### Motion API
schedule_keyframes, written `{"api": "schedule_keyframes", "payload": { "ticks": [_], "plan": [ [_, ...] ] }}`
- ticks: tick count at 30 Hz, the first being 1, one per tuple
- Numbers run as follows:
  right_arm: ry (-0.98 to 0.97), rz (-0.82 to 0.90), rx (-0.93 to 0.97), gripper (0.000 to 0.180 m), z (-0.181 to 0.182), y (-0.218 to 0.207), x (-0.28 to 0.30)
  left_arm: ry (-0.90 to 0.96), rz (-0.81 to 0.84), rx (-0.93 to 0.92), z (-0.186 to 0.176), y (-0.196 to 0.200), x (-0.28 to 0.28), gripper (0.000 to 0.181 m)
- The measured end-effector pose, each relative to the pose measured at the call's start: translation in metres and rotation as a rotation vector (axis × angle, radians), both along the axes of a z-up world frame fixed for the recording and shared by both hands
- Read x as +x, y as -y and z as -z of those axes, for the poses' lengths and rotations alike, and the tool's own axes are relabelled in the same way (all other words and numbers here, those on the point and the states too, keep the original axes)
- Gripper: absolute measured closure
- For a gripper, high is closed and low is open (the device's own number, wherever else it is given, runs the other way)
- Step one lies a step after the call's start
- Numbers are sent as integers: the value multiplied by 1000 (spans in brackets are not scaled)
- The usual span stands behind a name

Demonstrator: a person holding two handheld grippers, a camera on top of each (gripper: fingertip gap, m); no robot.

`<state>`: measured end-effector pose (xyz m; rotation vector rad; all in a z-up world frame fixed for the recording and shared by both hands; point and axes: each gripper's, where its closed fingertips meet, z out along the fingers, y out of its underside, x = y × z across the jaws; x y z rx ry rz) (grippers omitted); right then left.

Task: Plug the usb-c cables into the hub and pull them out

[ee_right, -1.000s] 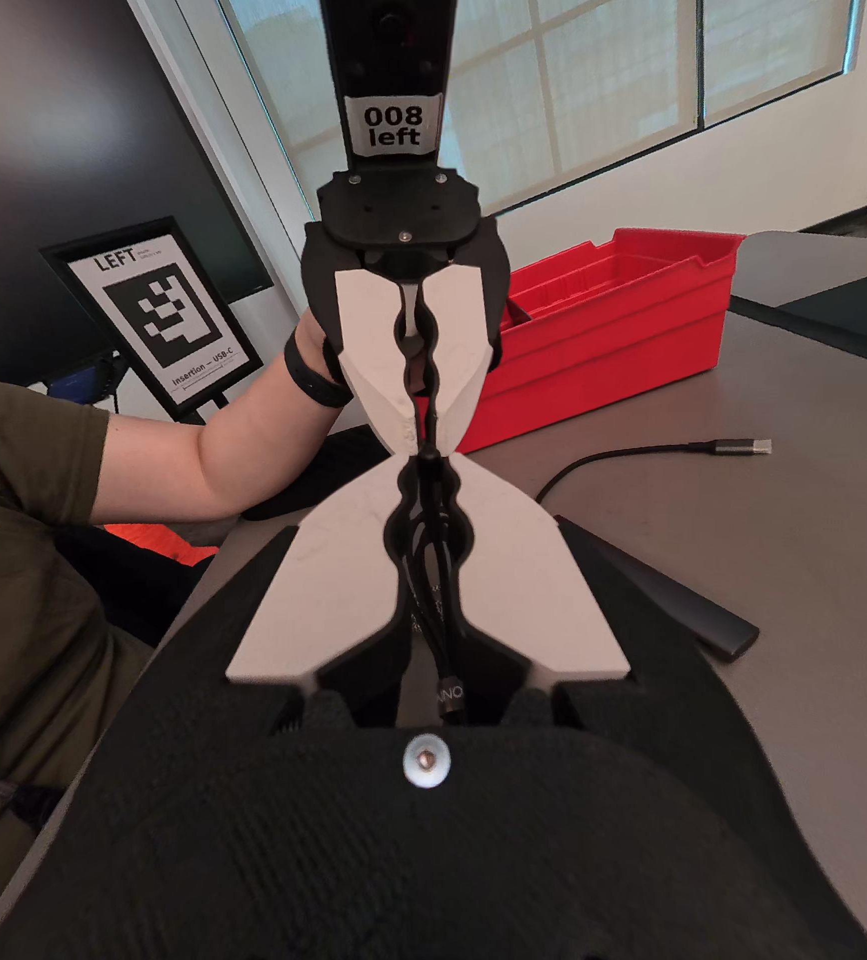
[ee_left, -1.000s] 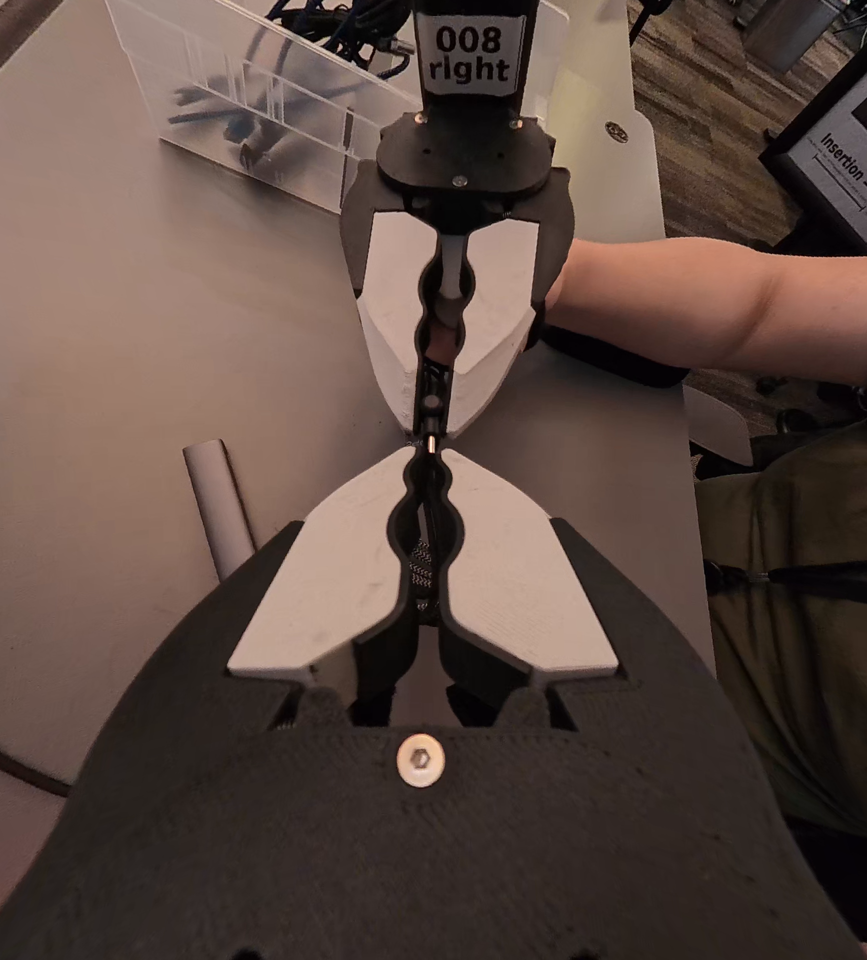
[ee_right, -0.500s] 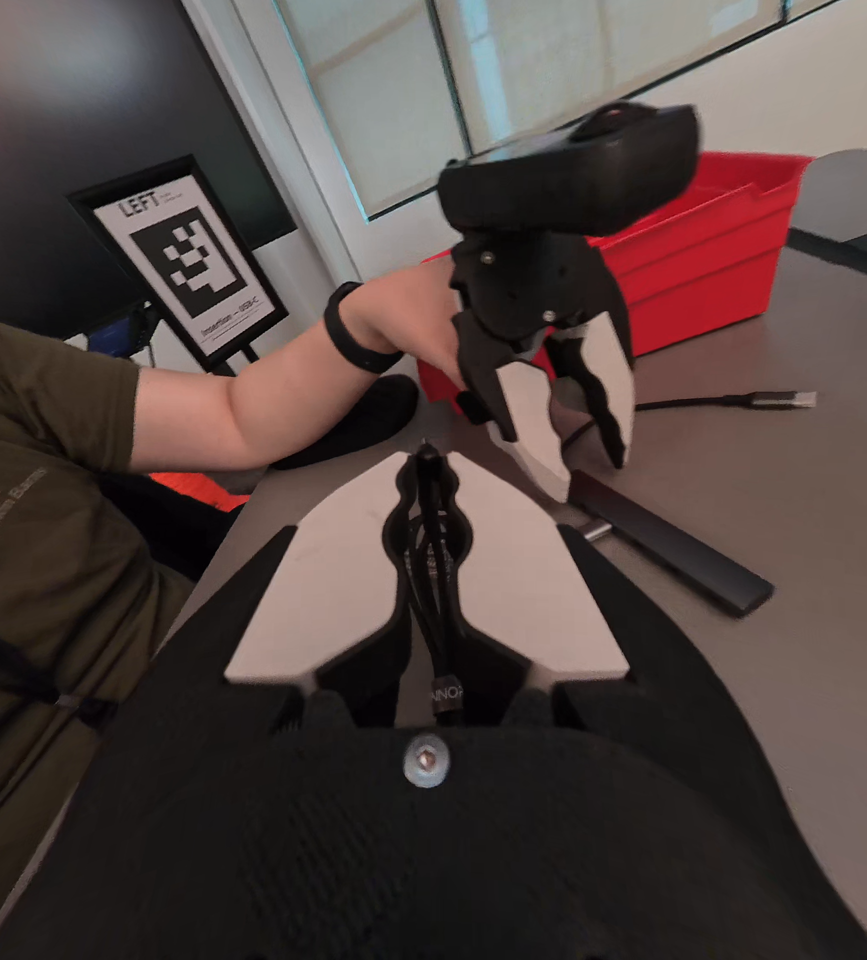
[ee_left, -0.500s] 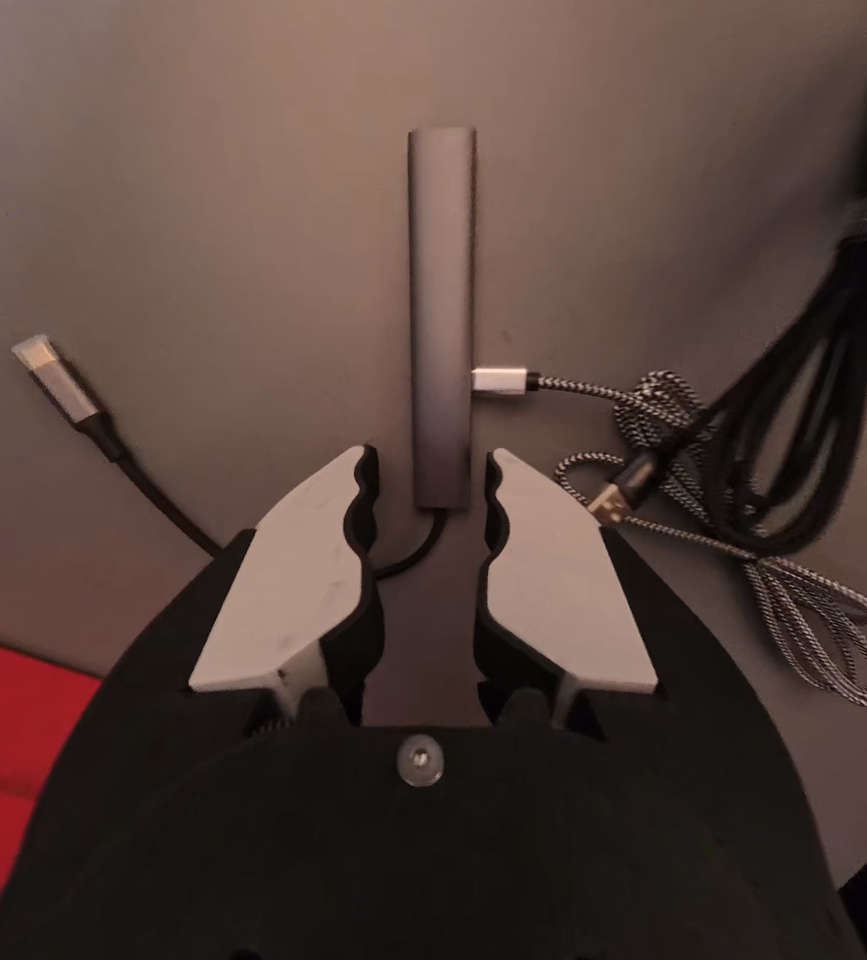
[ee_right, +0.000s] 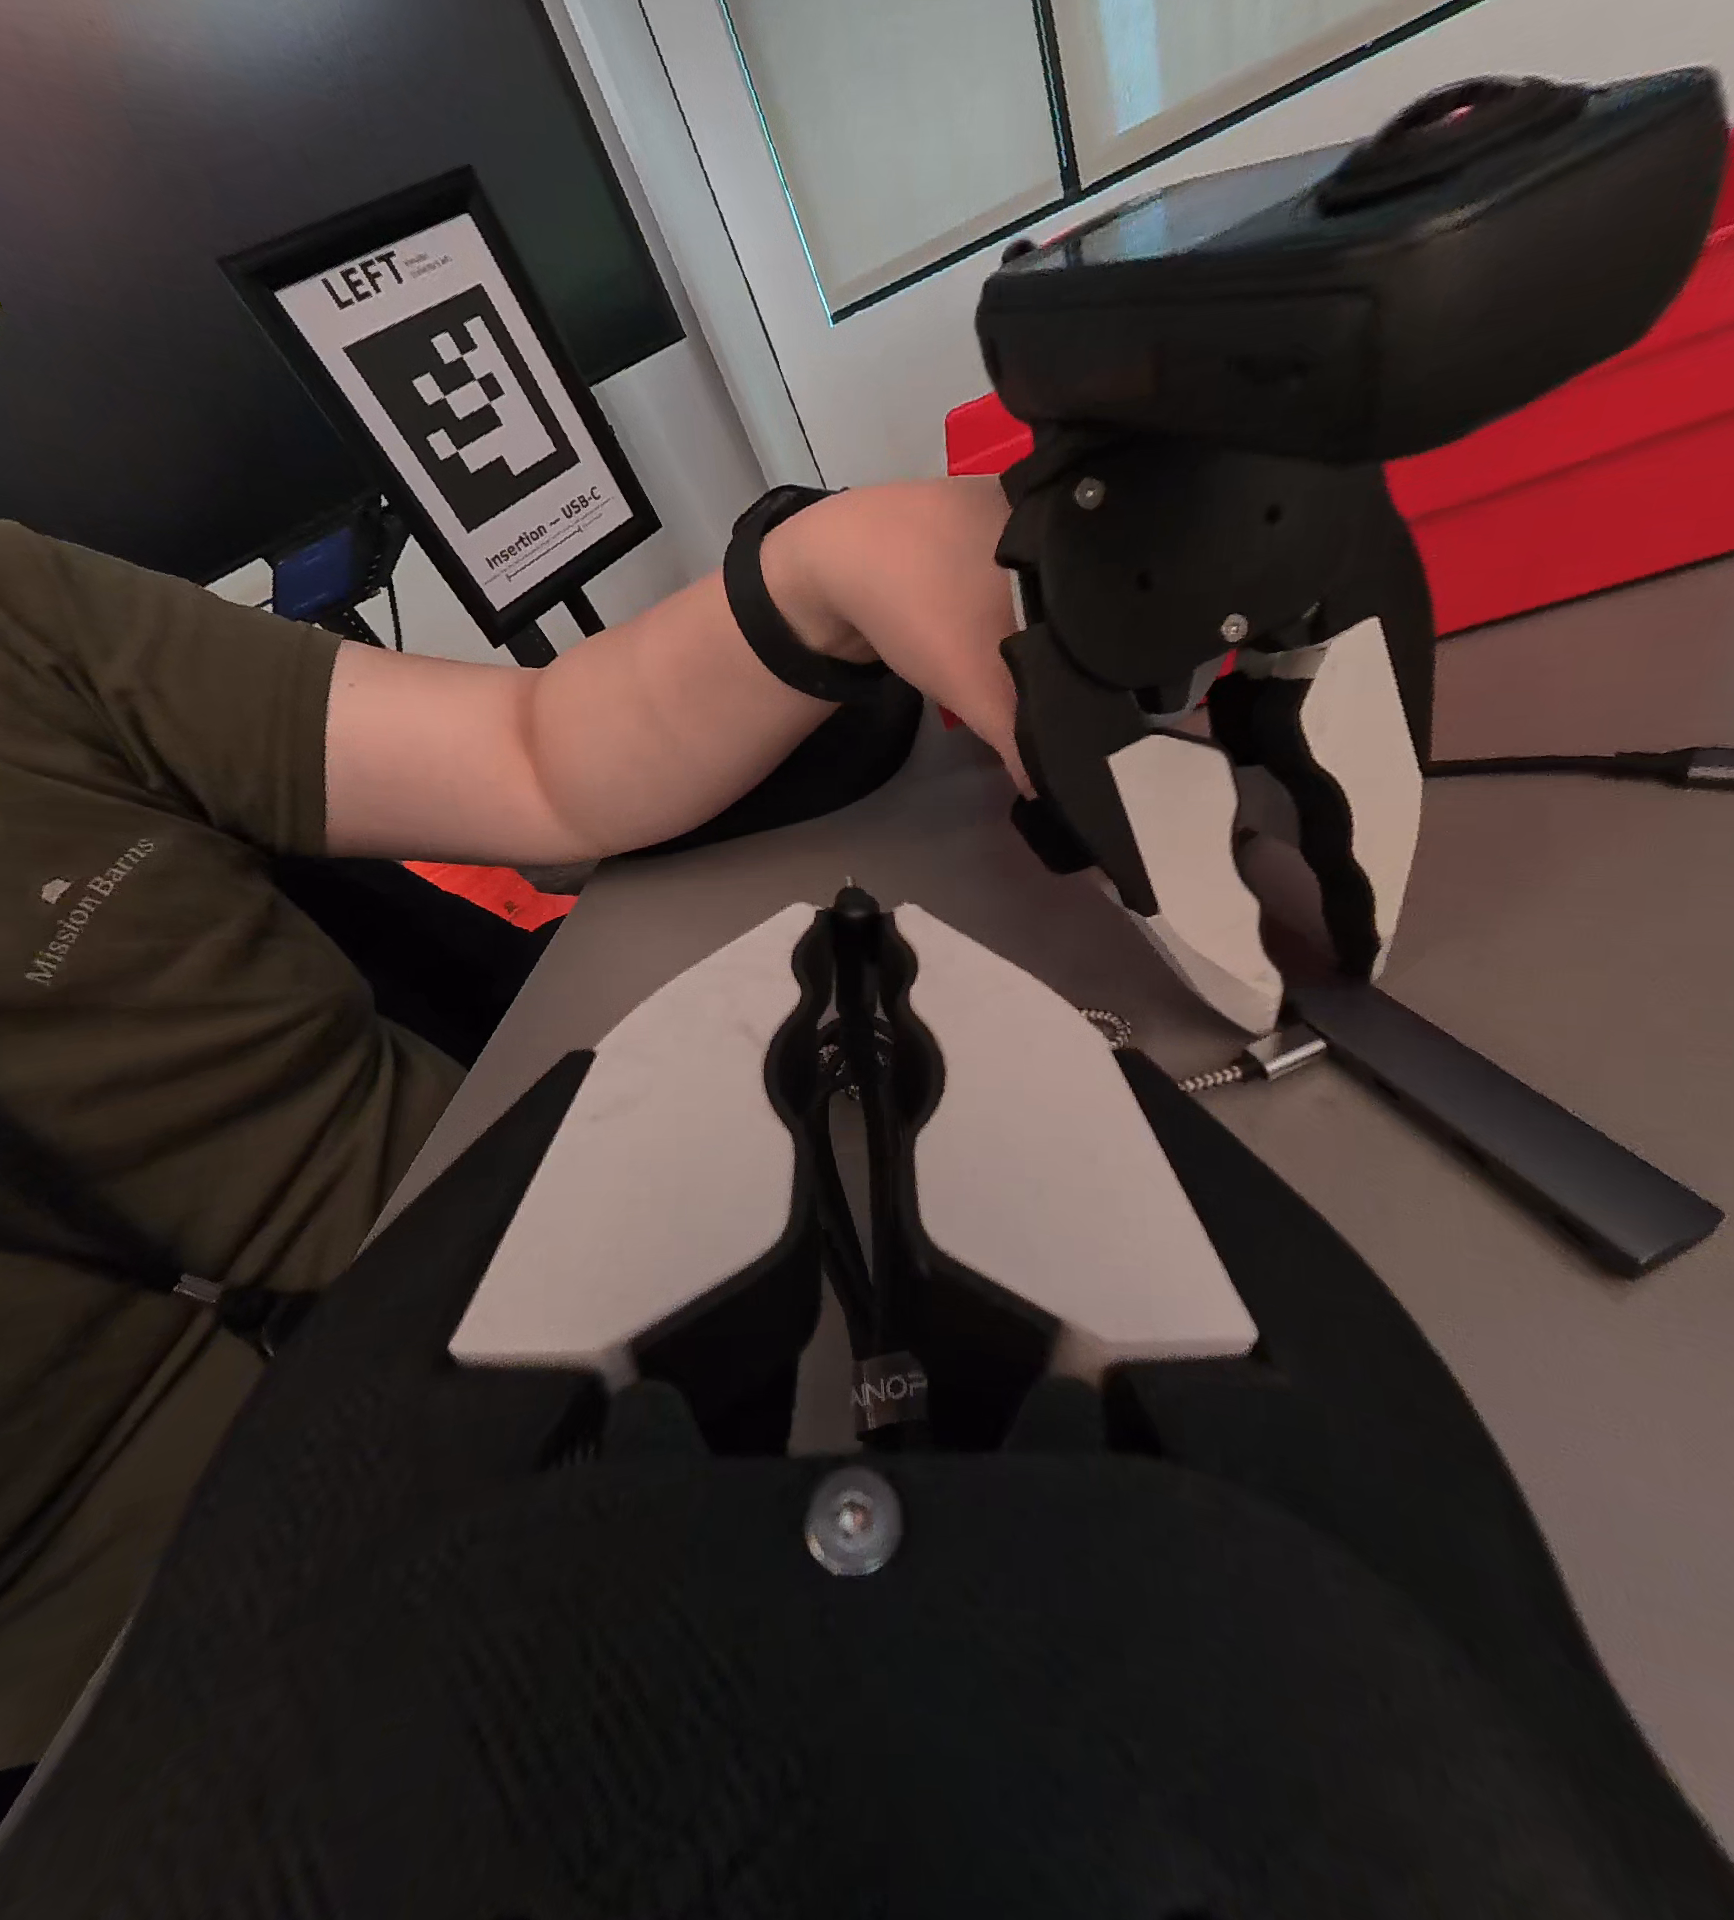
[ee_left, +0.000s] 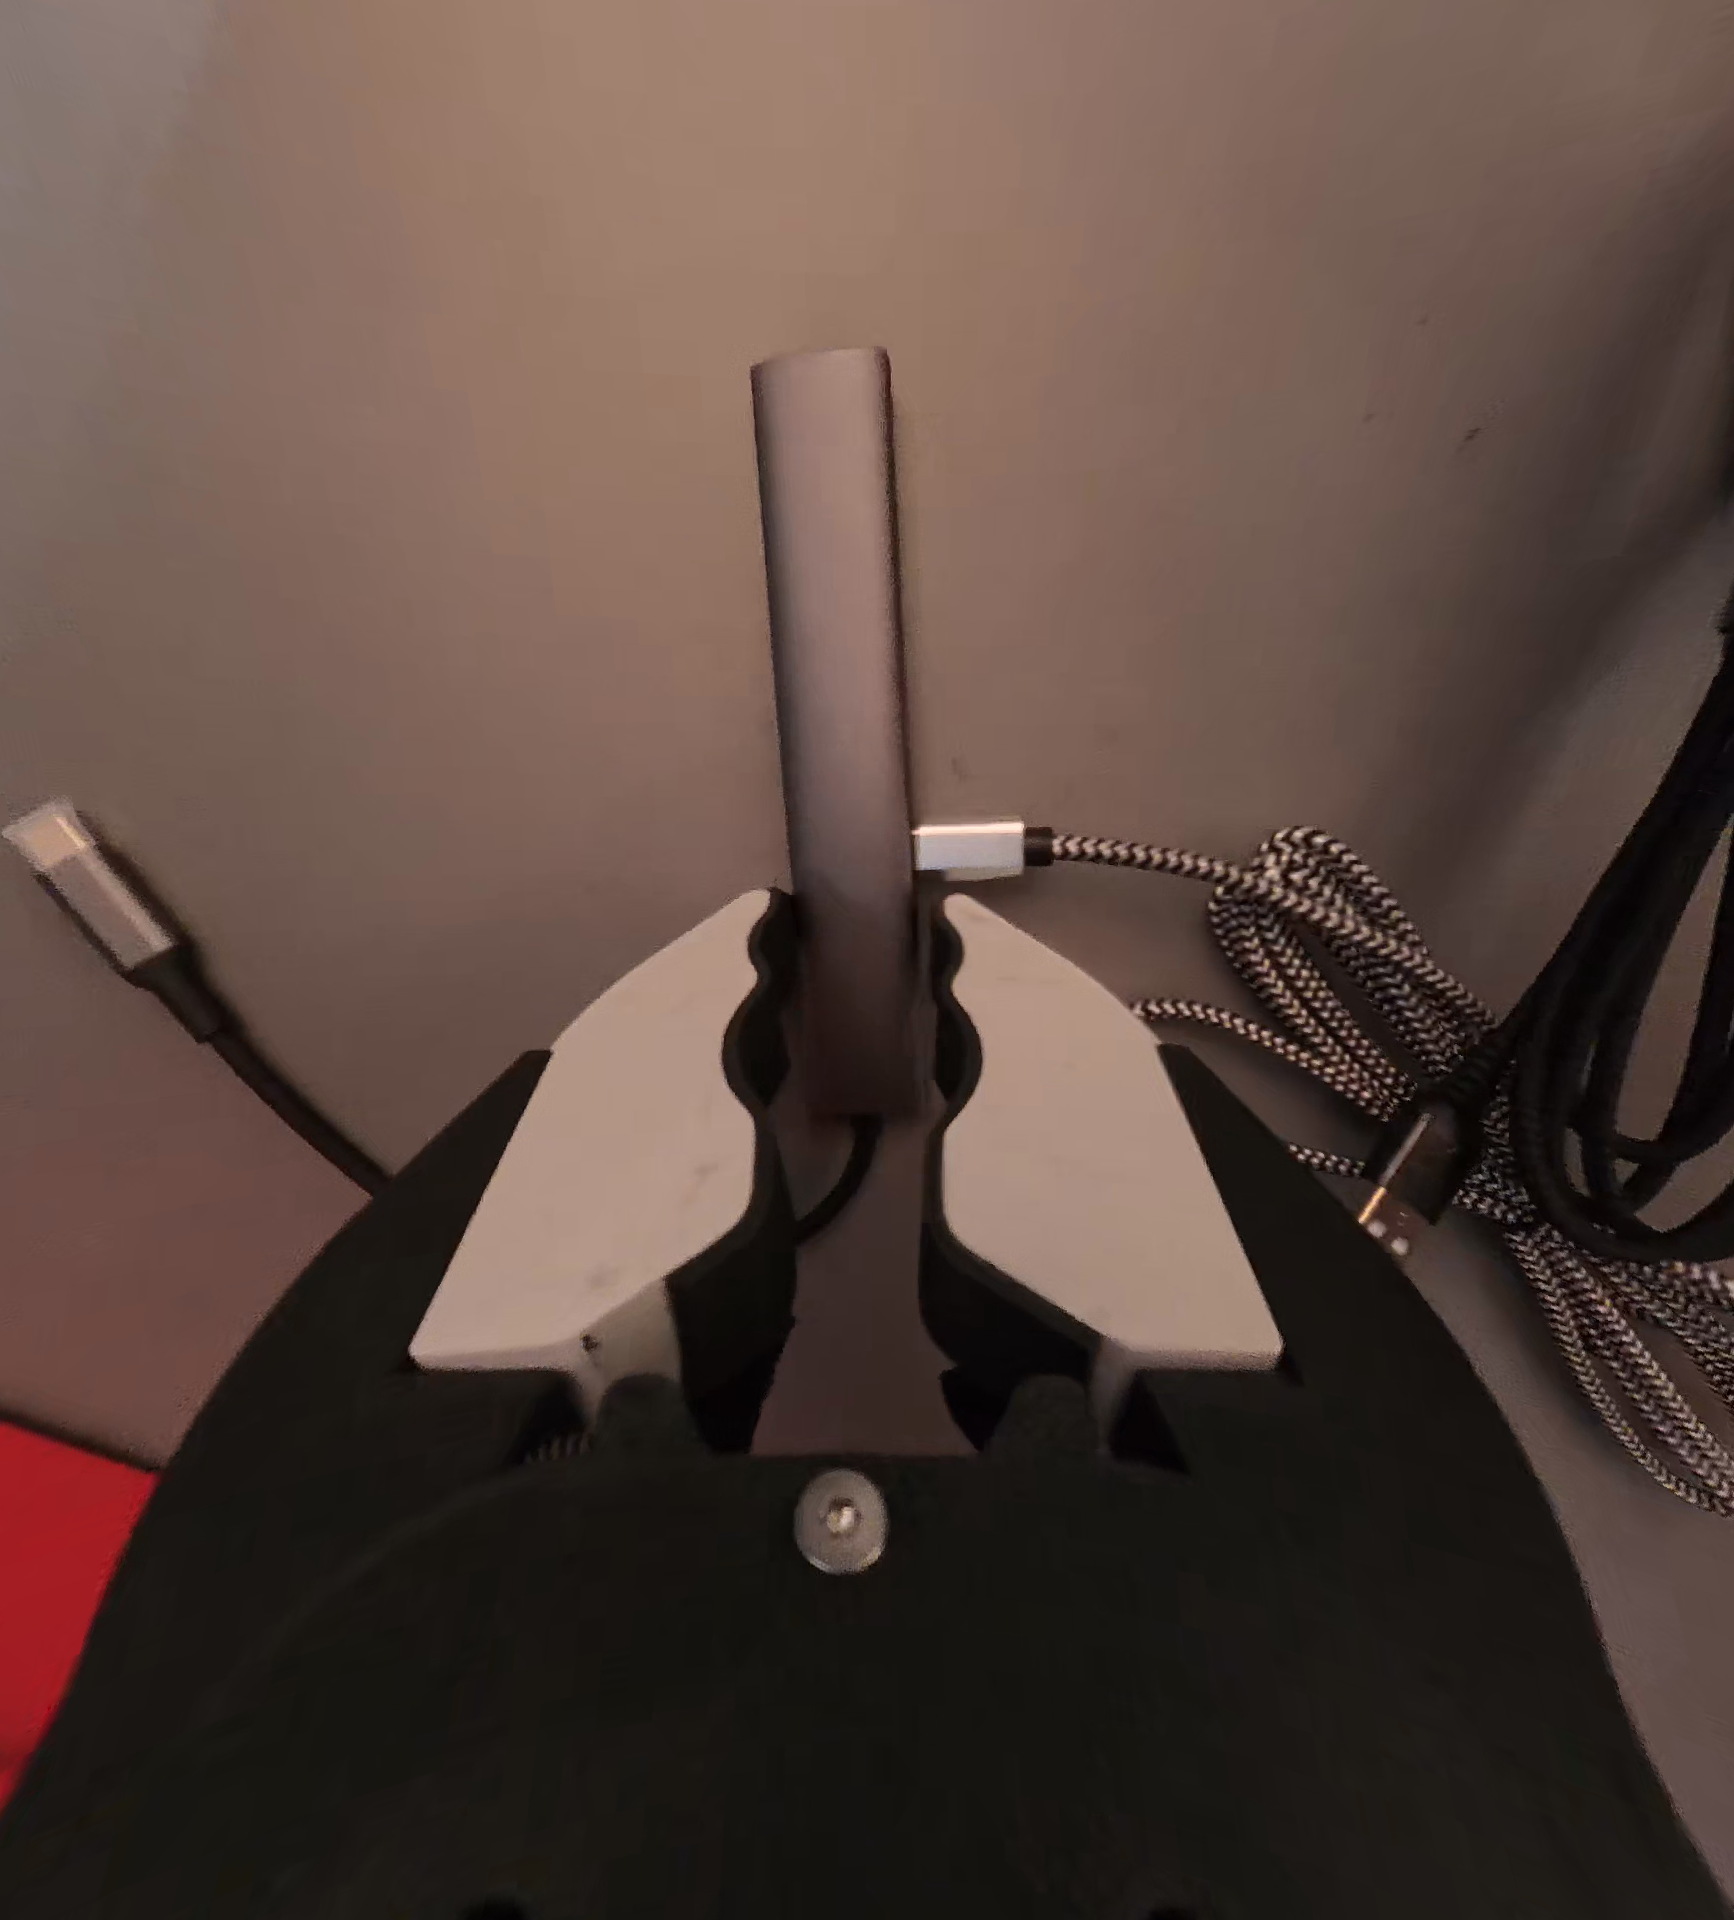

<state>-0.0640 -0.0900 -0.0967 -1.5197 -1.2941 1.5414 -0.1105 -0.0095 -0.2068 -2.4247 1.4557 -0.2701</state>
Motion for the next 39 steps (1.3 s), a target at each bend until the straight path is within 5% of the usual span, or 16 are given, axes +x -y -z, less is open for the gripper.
{"api": "schedule_keyframes", "payload": {
  "ticks": [9, 20, 26, 33, 39],
  "plan": [
    [2, 8, -2, 172, 1, -2, 2, 74, -86, -18, -14, -7, -3, 159],
    [-156, 46, -34, 172, -29, -12, 14, 399, -161, 336, -128, -30, -18, 159],
    [-342, 63, -53, 172, -71, -17, 28, 452, -175, 494, -155, -38, -24, 159],
    [-123, -29, -20, 172, -57, 2, 18, 496, -209, 666, -204, -33, -43, 159],
    [310, 2, 51, 172, 11, 0, 7, 573, -178, 779, -251, -9, -50, 159]
  ]
}}
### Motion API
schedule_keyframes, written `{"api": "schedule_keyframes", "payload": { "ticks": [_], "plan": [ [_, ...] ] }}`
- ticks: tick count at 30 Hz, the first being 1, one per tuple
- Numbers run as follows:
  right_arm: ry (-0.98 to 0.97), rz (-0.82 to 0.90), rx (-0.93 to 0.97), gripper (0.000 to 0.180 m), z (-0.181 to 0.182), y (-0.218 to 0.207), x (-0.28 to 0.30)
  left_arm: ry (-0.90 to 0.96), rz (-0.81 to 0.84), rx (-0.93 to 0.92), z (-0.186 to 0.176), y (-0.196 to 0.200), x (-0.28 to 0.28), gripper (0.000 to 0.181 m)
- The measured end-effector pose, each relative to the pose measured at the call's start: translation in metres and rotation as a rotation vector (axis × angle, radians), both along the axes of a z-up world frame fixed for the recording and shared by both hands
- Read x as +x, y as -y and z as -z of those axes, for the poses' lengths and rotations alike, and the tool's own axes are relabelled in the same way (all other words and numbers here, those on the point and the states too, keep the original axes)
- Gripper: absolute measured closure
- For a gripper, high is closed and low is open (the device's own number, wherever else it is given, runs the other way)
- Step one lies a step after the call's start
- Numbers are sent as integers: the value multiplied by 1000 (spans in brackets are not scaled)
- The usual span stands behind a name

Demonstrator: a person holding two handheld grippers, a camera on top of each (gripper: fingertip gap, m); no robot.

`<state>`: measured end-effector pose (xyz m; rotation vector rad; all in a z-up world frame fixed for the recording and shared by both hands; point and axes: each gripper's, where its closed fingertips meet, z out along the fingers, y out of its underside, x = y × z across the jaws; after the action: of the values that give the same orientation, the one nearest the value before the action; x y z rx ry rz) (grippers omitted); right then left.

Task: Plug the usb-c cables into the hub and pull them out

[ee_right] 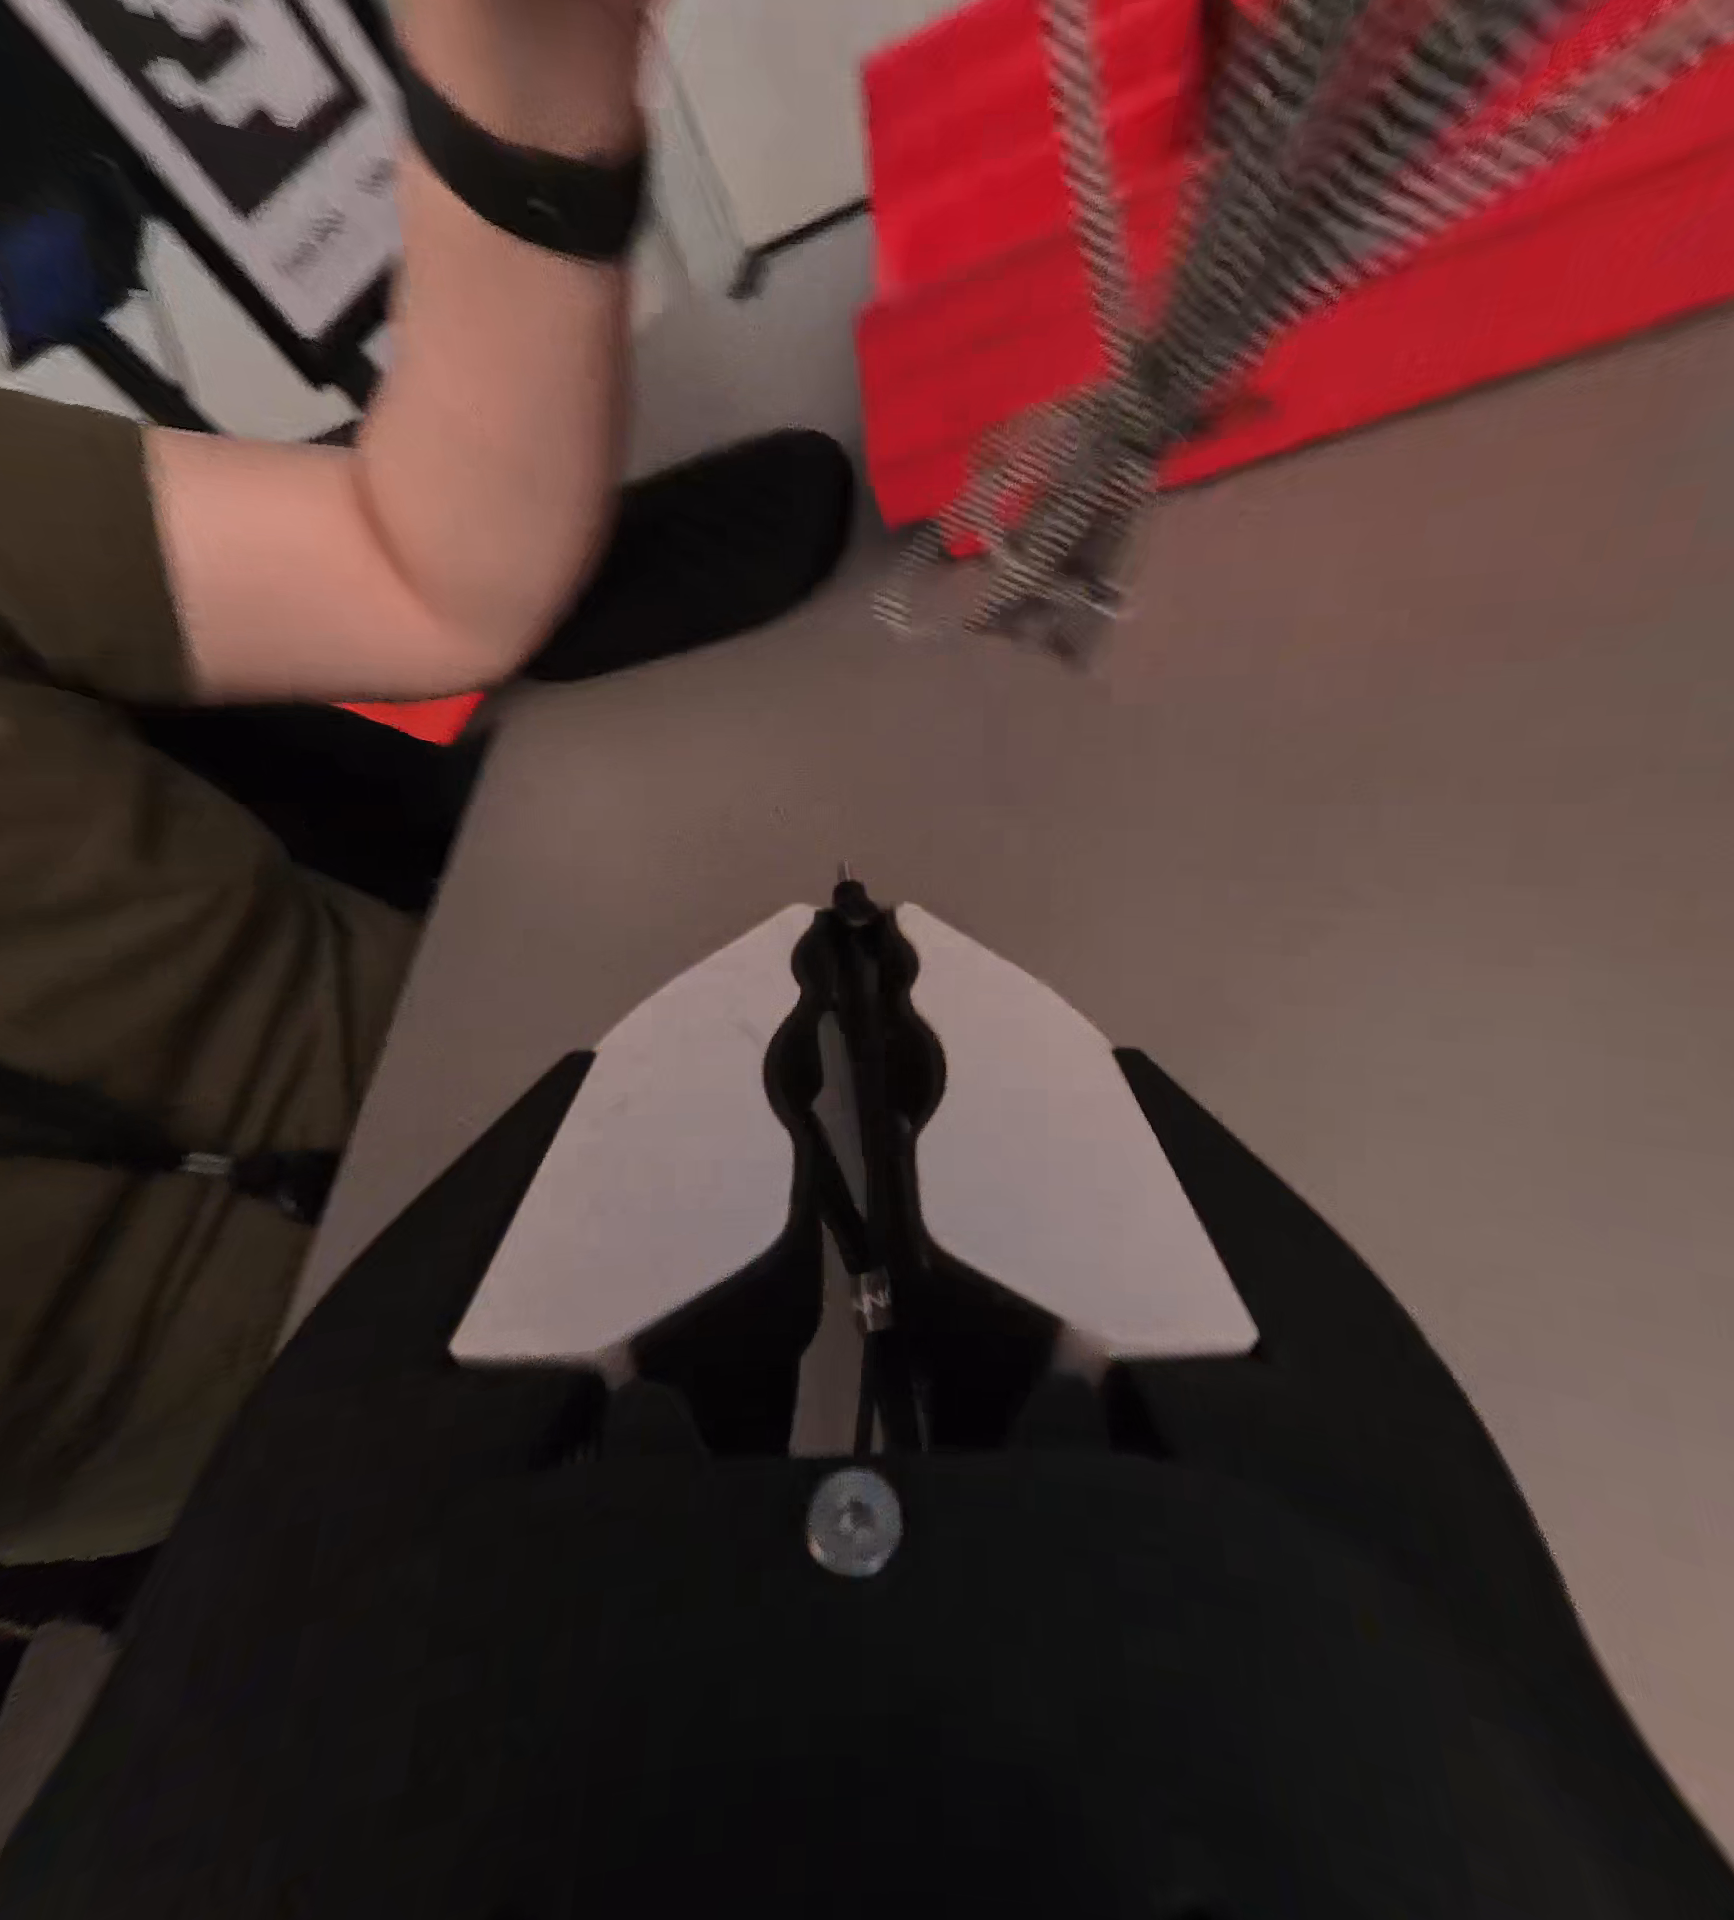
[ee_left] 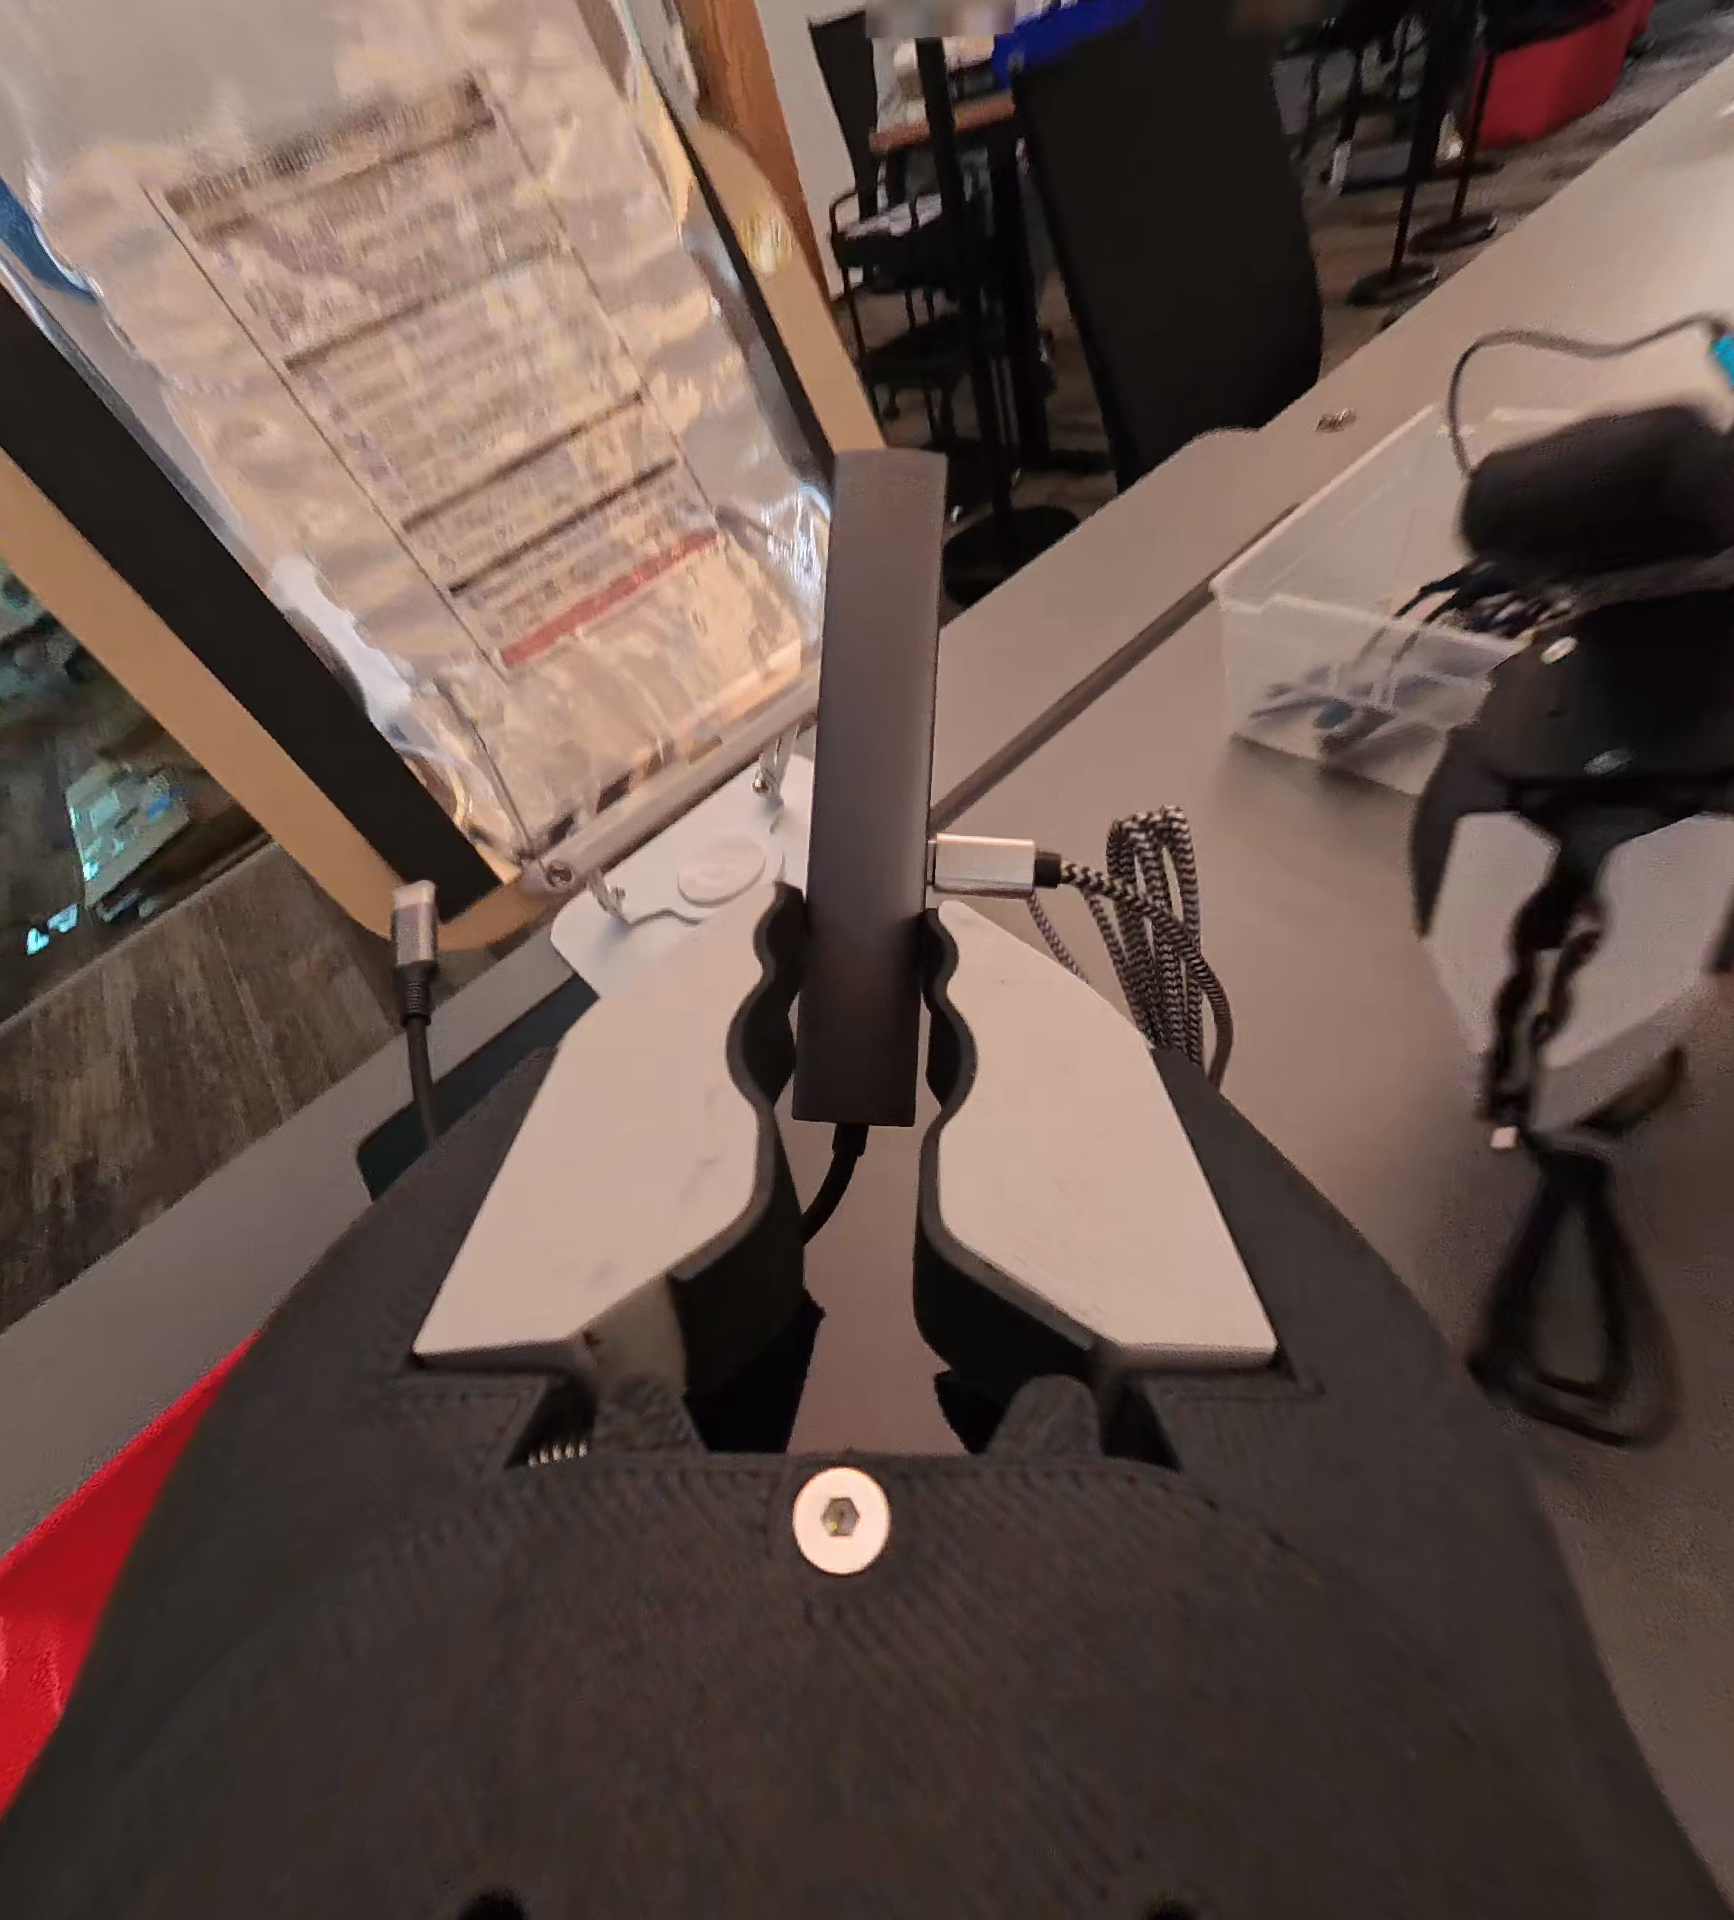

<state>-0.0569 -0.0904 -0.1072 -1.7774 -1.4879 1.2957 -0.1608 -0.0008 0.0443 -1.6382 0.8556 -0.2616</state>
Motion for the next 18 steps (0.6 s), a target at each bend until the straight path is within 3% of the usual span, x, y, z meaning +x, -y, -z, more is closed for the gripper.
{"api": "schedule_keyframes", "payload": {
  "ticks": [4, 7, 11, 18],
  "plan": [
    [0, 271, 1, 172, 5, -47, 3, 95, 142, 19, -28, 34, 18, 159],
    [-194, 404, -35, 172, -22, -70, 4, 163, 306, -16, -34, 61, 48, 159],
    [-333, 385, -103, 172, -55, -66, 0, 145, 456, -89, -15, 81, 92, 159],
    [-277, 296, -213, 172, -61, -46, -11, -86, 476, -98, 34, 79, 121, 160]
  ]
}}
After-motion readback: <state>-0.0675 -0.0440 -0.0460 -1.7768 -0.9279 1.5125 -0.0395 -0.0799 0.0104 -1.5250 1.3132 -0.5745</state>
